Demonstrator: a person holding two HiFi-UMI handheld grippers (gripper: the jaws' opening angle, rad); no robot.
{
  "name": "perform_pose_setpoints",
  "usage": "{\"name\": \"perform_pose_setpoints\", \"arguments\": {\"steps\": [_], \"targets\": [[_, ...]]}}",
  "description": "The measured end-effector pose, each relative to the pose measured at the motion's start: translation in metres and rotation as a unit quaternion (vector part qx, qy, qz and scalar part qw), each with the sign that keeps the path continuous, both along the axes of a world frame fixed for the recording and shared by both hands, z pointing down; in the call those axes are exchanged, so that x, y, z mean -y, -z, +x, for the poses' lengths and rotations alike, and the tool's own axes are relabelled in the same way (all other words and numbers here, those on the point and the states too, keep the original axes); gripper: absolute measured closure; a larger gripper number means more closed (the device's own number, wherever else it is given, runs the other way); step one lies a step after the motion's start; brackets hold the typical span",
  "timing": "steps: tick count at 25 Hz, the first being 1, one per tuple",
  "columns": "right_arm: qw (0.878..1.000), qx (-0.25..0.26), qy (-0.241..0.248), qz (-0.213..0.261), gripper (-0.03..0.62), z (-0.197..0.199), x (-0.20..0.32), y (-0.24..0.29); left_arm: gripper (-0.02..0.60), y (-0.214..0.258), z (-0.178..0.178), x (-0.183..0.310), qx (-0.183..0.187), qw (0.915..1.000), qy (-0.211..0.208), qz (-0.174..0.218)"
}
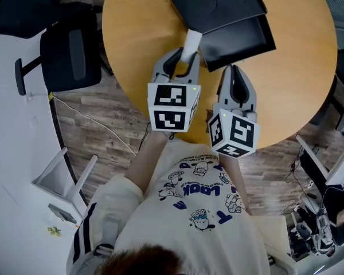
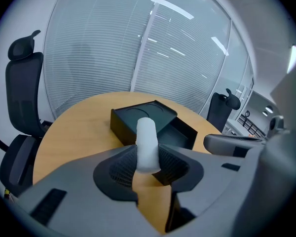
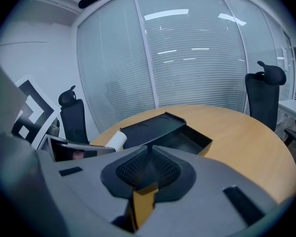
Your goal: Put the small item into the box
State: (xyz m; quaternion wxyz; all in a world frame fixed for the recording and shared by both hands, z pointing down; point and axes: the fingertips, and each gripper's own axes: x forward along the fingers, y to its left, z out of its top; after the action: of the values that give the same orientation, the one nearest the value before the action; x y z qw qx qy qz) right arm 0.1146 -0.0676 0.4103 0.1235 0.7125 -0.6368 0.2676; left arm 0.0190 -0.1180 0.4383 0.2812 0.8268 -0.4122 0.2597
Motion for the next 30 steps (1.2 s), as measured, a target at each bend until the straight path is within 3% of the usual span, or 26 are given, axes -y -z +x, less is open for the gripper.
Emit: {"name": "perform_pose_setpoints", "arguments": {"steps": [18, 30], "targets": [[0.999, 0.012, -0.049, -0.001, 0.548, 0.074, -0.016, 0.000, 0.440, 0.003, 0.072, 0.001, 0.025, 0.9981, -0.056, 0.011], [0.997, 0.023, -0.069, -0.019, 0.548, 0.097, -0.022, -0.016, 0.440, -0.012, 0.099, 0.003, 0.045, 0.9953, -0.086, 0.001]]}}
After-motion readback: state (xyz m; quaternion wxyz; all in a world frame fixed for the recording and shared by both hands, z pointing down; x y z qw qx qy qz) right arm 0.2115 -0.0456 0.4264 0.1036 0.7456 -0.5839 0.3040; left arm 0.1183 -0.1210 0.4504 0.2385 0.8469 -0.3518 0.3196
